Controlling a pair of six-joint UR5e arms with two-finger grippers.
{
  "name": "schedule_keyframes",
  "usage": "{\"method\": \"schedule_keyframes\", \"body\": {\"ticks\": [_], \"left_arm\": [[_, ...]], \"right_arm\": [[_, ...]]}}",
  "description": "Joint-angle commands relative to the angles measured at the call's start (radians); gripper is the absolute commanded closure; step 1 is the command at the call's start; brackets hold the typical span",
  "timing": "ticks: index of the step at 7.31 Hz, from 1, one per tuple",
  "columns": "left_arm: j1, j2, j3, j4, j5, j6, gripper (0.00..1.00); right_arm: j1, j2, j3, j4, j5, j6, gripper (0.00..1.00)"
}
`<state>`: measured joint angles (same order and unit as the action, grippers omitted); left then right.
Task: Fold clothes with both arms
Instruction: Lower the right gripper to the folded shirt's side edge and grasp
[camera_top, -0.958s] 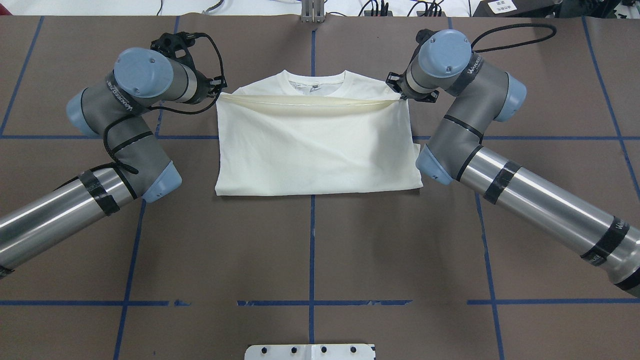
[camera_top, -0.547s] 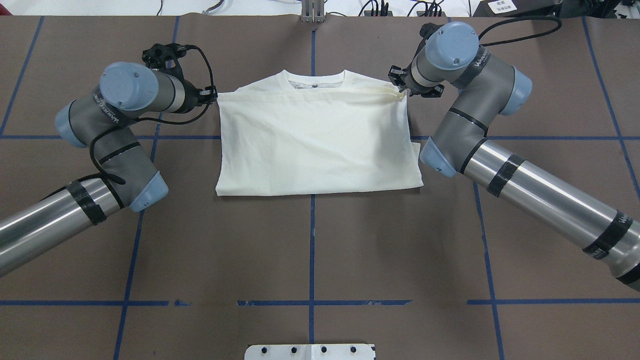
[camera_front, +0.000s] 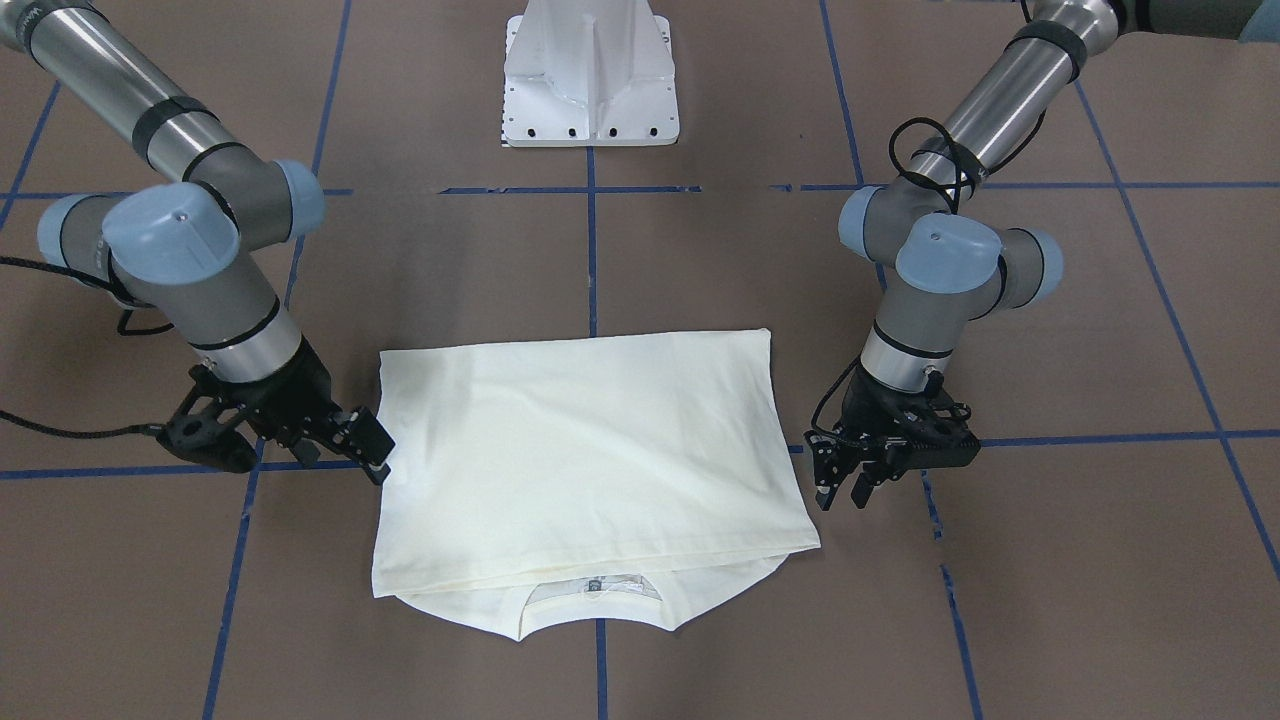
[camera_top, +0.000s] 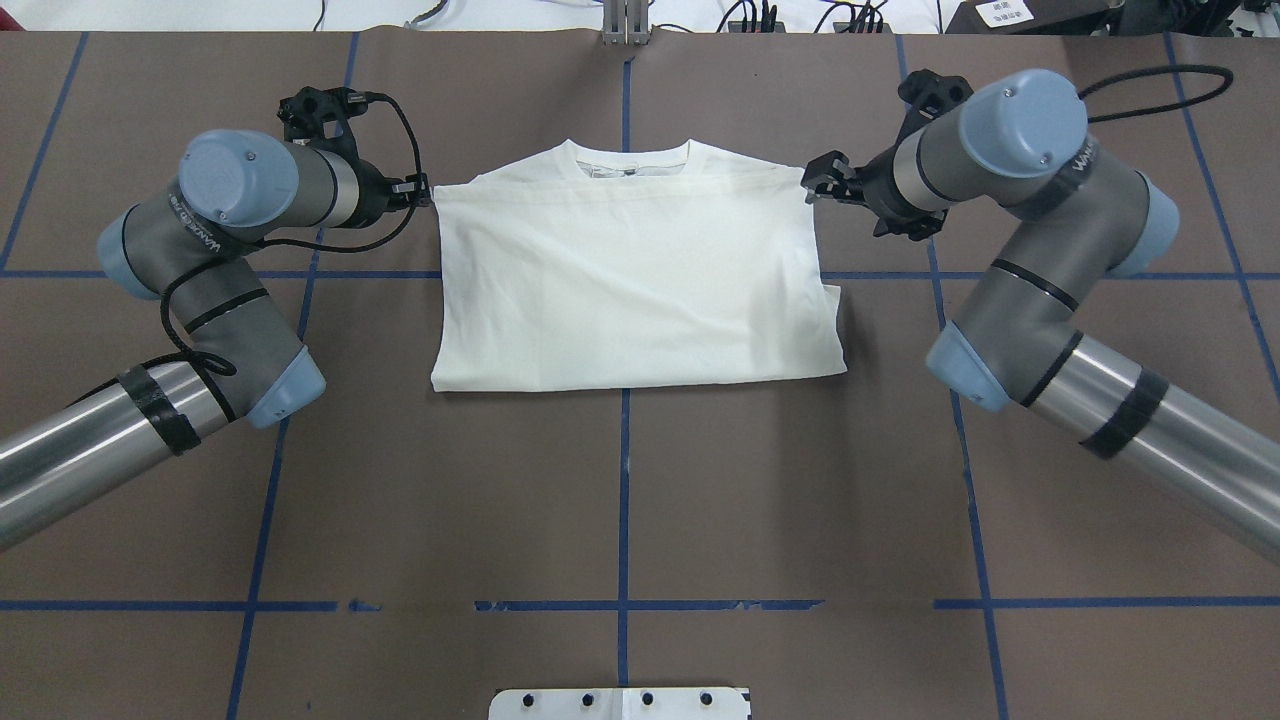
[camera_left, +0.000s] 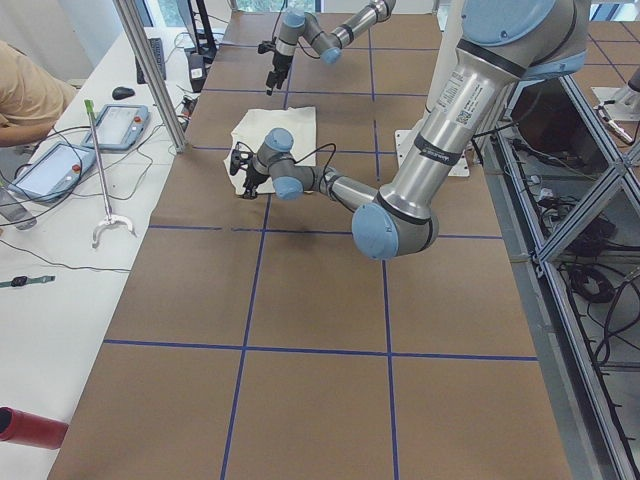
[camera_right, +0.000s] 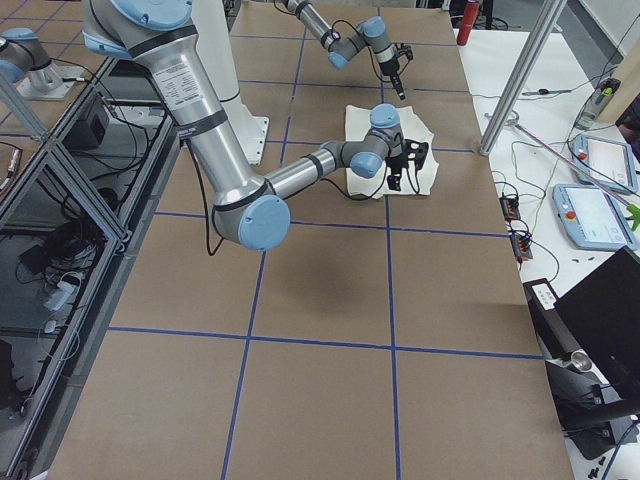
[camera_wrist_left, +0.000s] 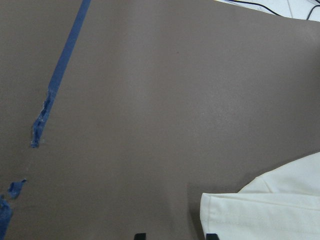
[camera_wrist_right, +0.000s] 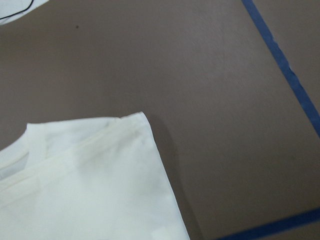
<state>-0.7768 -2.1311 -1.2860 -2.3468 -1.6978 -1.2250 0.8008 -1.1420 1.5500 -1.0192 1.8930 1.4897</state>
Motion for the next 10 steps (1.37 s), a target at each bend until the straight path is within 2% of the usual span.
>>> {"method": "schedule_keyframes", "body": {"ticks": [1,2,5,10], "left_arm": [[-0.001,0.0,-0.004,0.0,0.001,-0.001,0.5],[-0.001,0.0,-0.004,0.0,0.001,-0.001,0.5],[-0.002,0.0,-0.004,0.003,0.003,0.001,0.5],[-0.002,-0.001,-0.004,0.004,0.003,-0.001,0.5]], "right_arm": [[-0.13,-0.125,0.131,0.004,-0.085,0.188,0.0],[-0.202,-0.117,0.131,0.002,-0.163,0.261,0.01],[-0.235,-0.128,0.157,-0.009,-0.175,0.297,0.18],[-0.235,-0.16,0.151,-0.004,-0.175,0.296,0.21]]}}
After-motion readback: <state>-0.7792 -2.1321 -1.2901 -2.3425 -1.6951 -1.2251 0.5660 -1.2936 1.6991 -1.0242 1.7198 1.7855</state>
